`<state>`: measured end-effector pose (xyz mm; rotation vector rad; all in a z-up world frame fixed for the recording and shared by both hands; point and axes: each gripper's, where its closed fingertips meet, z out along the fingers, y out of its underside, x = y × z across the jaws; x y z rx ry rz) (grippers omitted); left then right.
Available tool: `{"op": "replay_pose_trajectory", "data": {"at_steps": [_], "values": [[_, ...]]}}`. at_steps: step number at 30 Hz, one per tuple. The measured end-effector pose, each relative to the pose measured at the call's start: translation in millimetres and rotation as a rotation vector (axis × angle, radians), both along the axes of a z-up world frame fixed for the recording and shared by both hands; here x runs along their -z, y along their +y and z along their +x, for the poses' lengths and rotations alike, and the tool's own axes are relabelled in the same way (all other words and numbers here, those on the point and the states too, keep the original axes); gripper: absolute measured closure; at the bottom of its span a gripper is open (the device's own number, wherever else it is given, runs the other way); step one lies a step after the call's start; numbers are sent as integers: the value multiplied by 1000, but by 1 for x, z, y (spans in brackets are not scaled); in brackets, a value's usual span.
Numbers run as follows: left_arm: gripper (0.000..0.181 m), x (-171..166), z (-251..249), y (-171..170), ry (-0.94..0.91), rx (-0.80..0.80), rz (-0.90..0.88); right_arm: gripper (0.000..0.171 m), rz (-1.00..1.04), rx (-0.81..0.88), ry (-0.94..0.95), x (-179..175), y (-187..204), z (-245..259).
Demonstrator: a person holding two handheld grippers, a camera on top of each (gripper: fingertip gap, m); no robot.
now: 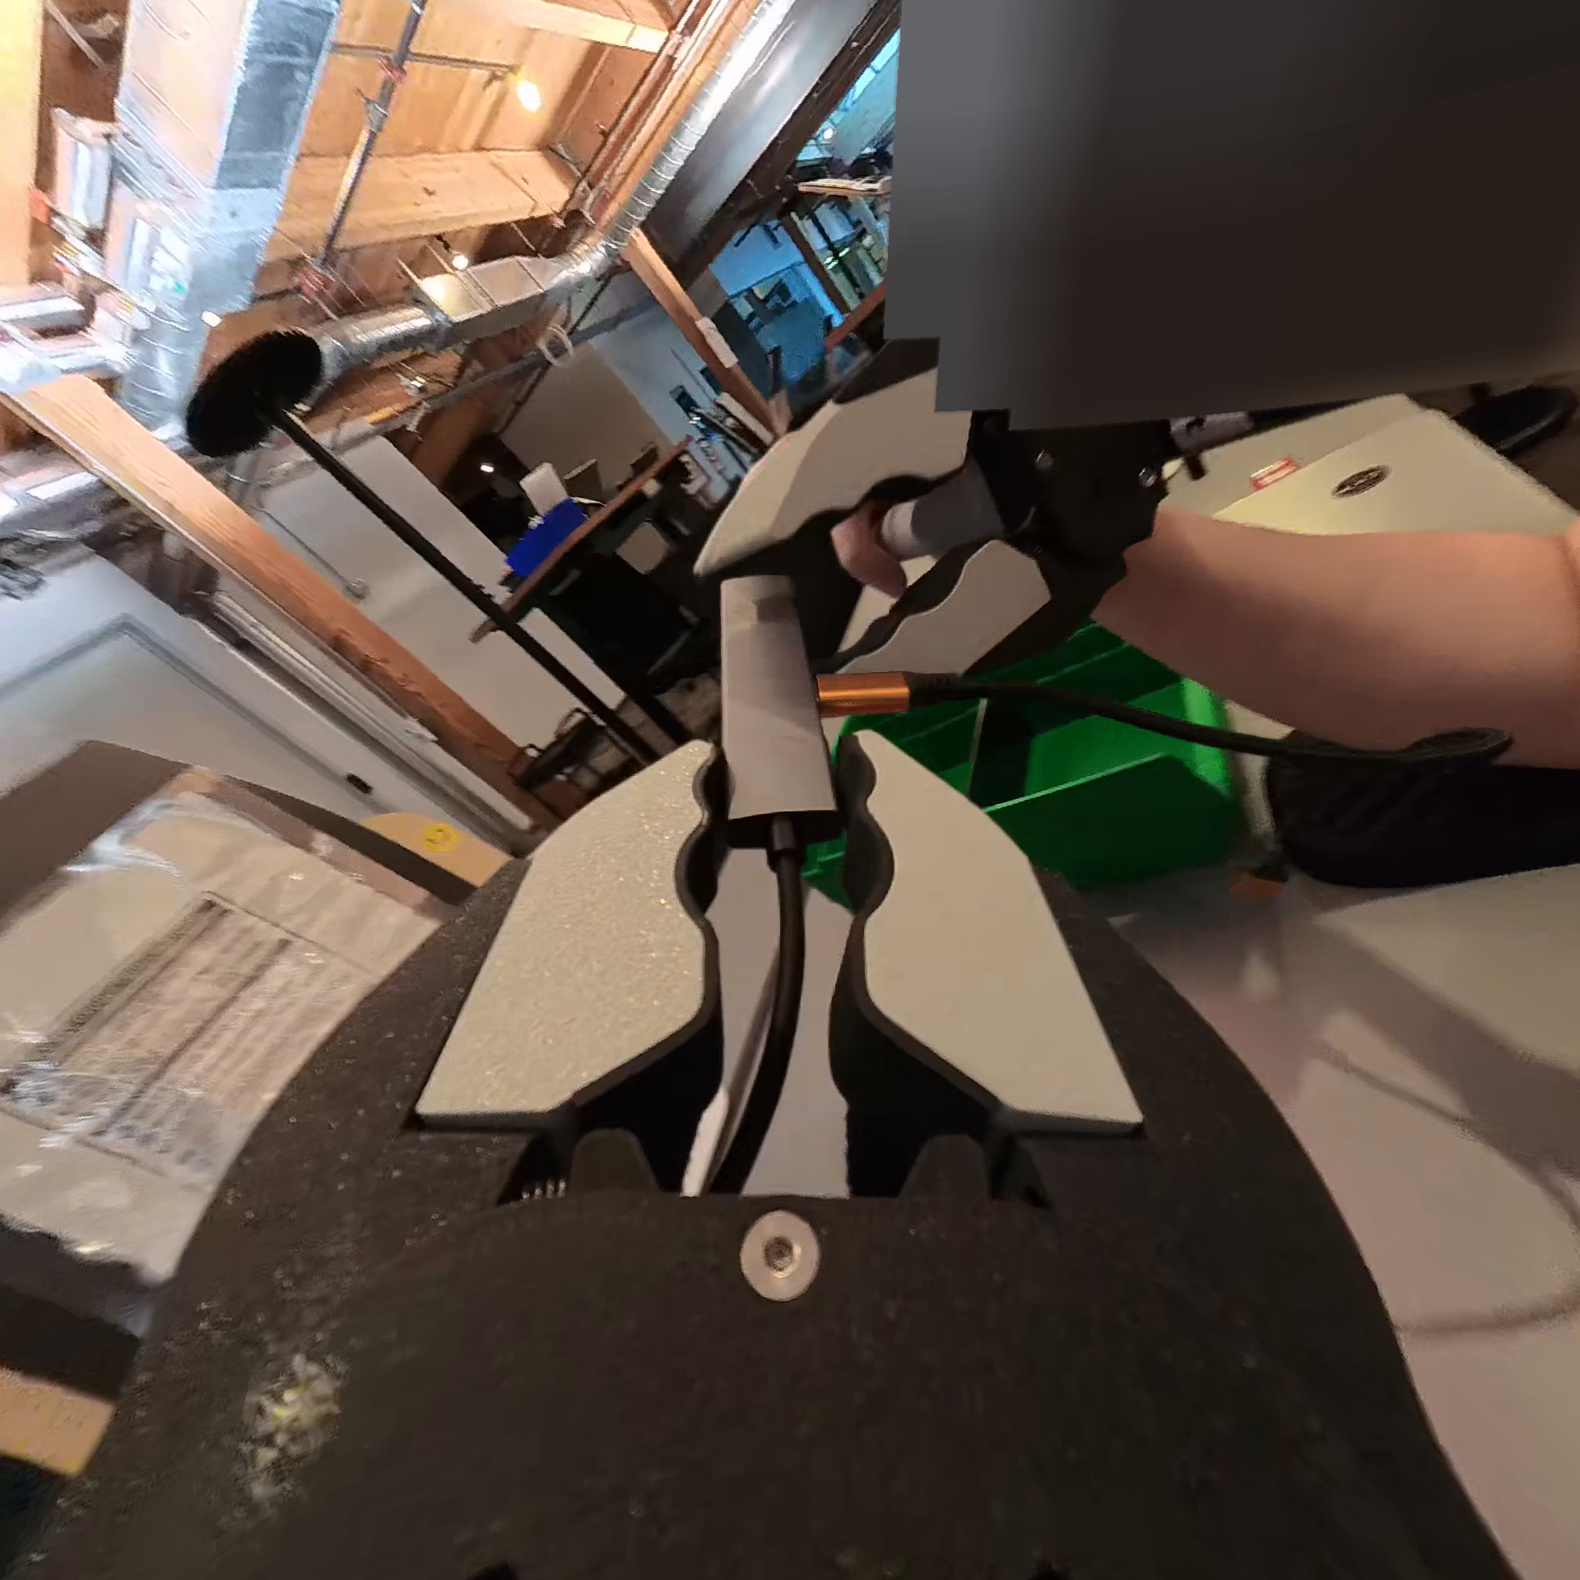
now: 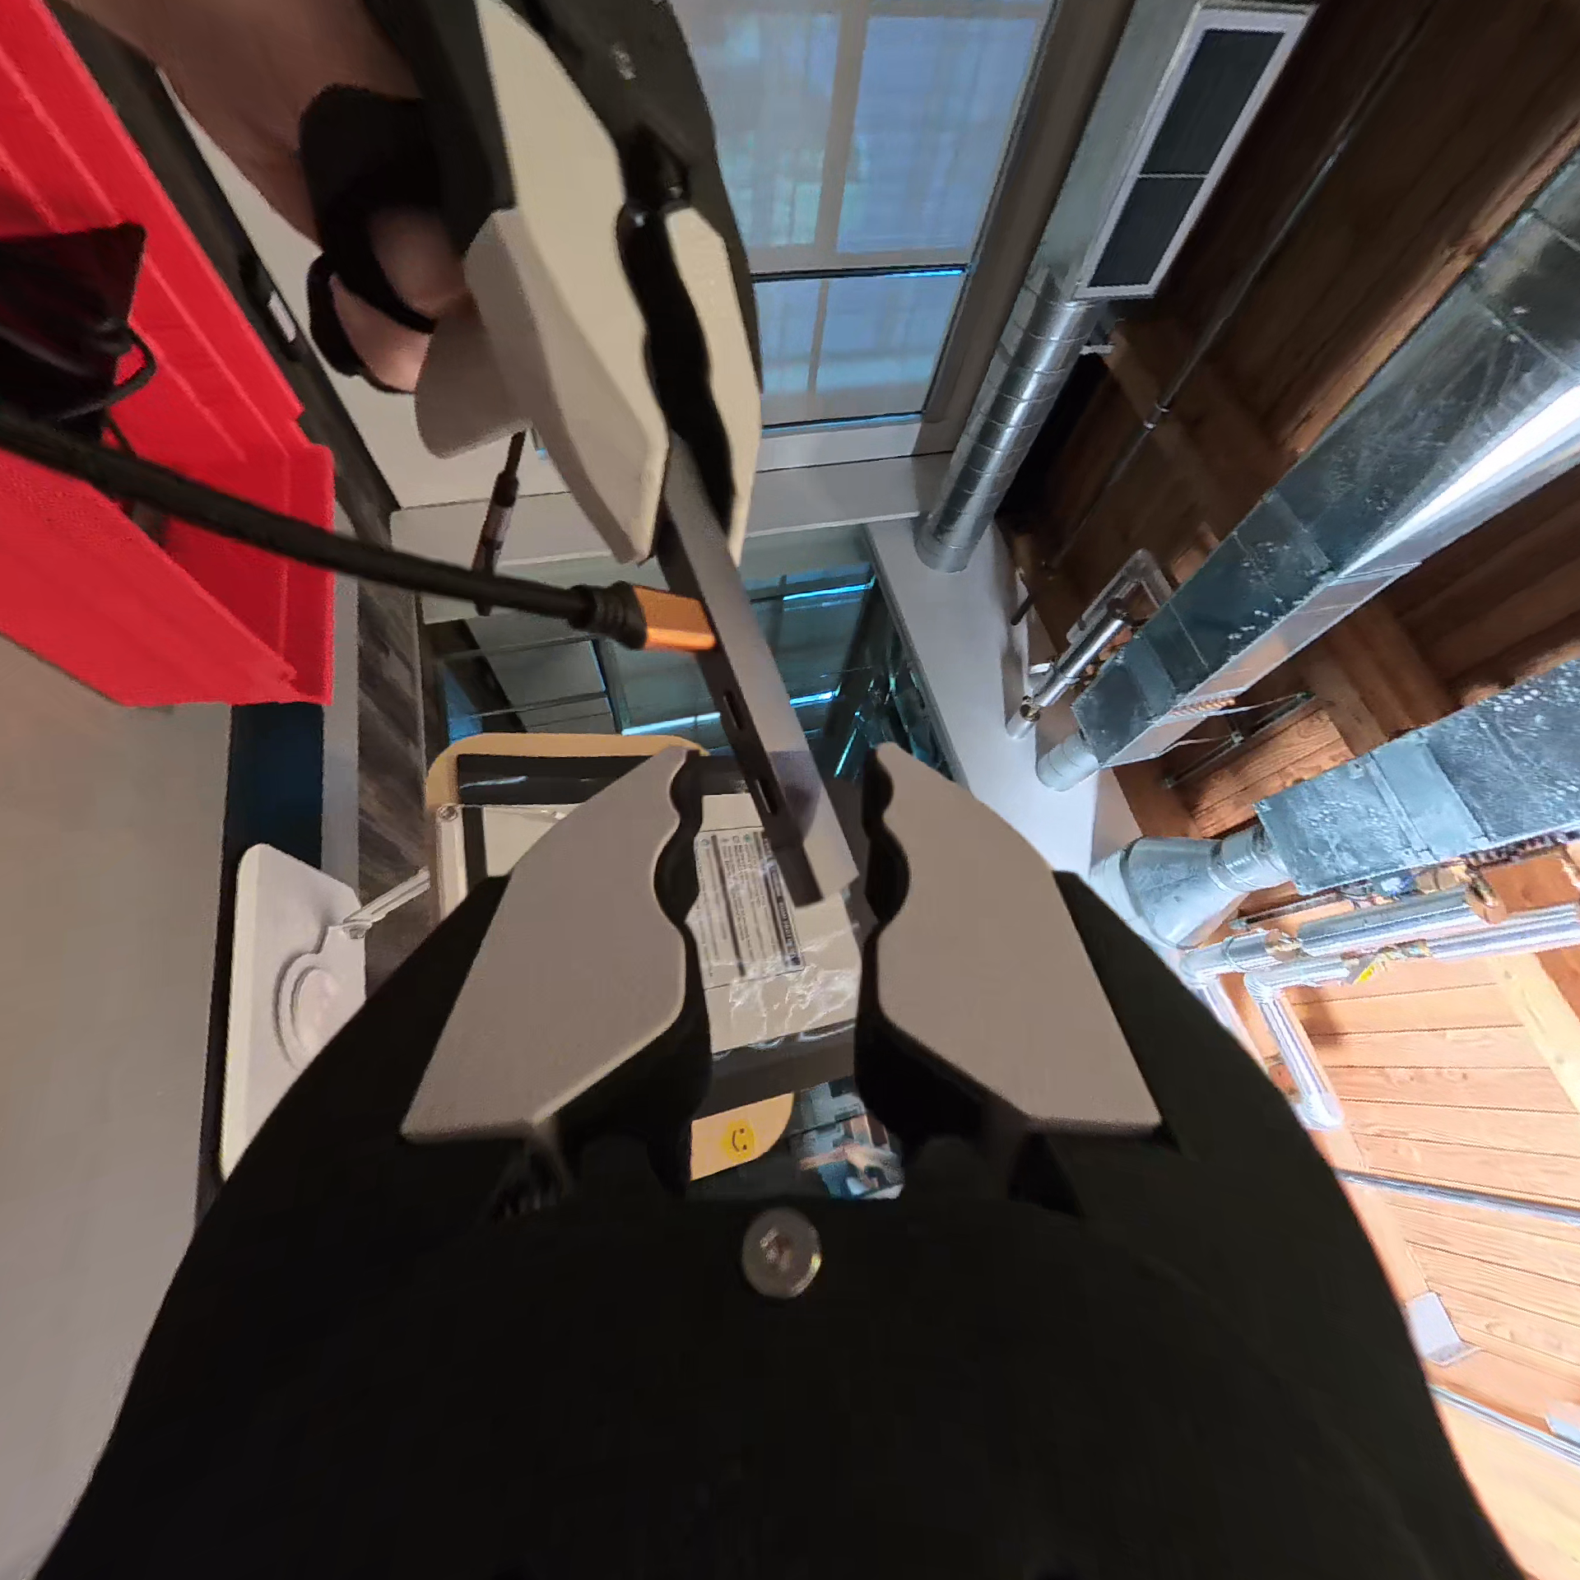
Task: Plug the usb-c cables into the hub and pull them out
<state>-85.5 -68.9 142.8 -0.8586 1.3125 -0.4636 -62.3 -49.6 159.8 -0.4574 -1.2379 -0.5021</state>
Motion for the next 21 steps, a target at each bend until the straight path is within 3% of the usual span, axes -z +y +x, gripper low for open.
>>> {"op": "replay_pose_trajectory", "data": {"at_steps": [5, 9, 13, 16, 21], "values": [[157, 4, 1, 1, -5, 65, -157, 158, -65, 12, -73, 16, 8, -5], [147, -24, -15, 11, -207, 22, -141, 161, -490, 19, -81, 38, 24, 7], [147, -47, -47, 6, -329, 49, -222, 161, -937, 299, -79, 74, 50, 64], [148, -48, -61, 8, -318, -9, -200, 161, -1034, 516, 6, 80, 59, 120], [151, -38, -48, 2, -236, 9, -255, 161, -1219, 768, 309, 82, 43, 209]]}}
